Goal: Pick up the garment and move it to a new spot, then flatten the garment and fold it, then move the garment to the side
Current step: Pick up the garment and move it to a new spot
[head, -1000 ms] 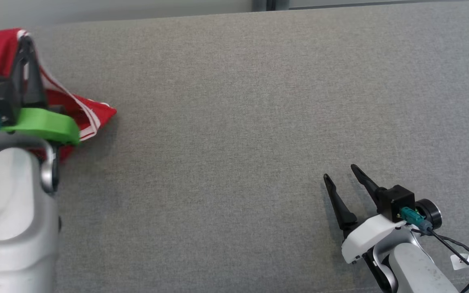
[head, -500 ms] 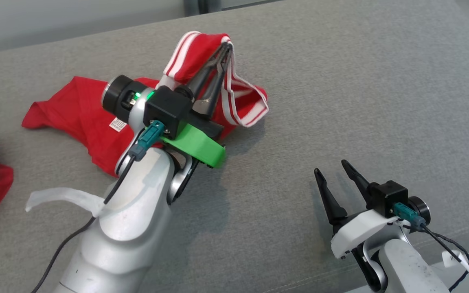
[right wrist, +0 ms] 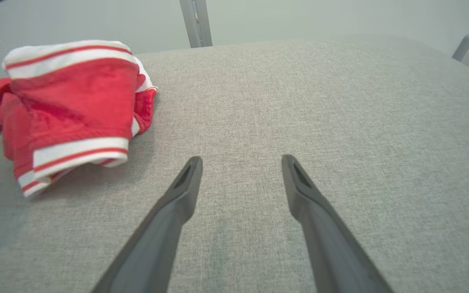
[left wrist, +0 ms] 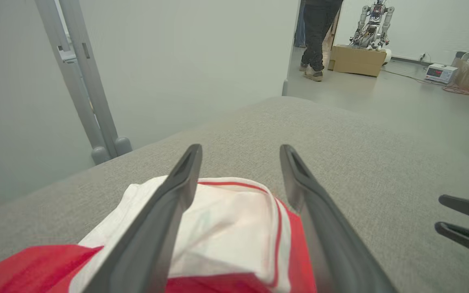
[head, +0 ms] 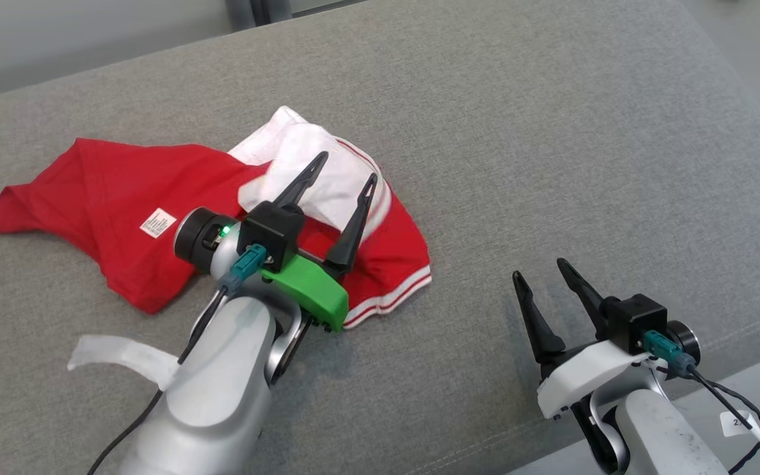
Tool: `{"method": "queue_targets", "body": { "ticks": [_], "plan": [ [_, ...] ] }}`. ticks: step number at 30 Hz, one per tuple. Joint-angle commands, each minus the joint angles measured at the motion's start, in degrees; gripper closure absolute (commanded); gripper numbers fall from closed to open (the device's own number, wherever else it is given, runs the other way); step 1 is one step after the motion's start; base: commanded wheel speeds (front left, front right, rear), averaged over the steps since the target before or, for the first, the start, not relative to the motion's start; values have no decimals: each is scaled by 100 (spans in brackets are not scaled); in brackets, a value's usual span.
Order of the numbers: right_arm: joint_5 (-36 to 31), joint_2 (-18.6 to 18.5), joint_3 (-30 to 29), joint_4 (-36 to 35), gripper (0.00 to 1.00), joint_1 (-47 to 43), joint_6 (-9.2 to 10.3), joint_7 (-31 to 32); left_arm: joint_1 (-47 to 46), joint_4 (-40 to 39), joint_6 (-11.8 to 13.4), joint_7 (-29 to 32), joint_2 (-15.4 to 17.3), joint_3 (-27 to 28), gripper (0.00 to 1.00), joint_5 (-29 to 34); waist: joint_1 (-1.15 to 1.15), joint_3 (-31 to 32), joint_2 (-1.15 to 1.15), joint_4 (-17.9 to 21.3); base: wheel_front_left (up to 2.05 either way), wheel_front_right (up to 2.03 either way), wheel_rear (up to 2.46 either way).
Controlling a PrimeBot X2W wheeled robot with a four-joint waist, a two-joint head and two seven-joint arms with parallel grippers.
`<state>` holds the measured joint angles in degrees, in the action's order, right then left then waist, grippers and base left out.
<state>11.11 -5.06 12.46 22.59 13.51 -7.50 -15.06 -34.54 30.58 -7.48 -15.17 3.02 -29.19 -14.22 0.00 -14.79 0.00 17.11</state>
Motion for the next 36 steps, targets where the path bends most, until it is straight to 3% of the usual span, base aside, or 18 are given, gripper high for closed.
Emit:
{"method": "queue_targets", "body": {
  "ticks": [1,10,21,29,36],
  "plan": [
    [58,-27,20,-41,0,10,2,-16,148,-3,5,2,67,86,0,63,0,106,0,-288,0,0,0],
    [151,-61,193,-226,0,113,2,-16,1061,-456,141,2,108,1125,0,175,0,343,0,-1142,0,0,0],
    [606,-68,86,278,0,166,2,-17,2078,-884,121,2,9,1854,0,276,0,487,0,-2055,0,0,0],
    [372,-133,353,117,0,89,2,-16,2431,-1083,91,2,-5,2036,0,205,0,503,0,-2279,0,0,0],
    [-55,-82,91,345,0,32,2,-17,2445,-1080,146,2,-7,1906,0,95,0,499,0,-2289,0,0,0]
  ]
}}
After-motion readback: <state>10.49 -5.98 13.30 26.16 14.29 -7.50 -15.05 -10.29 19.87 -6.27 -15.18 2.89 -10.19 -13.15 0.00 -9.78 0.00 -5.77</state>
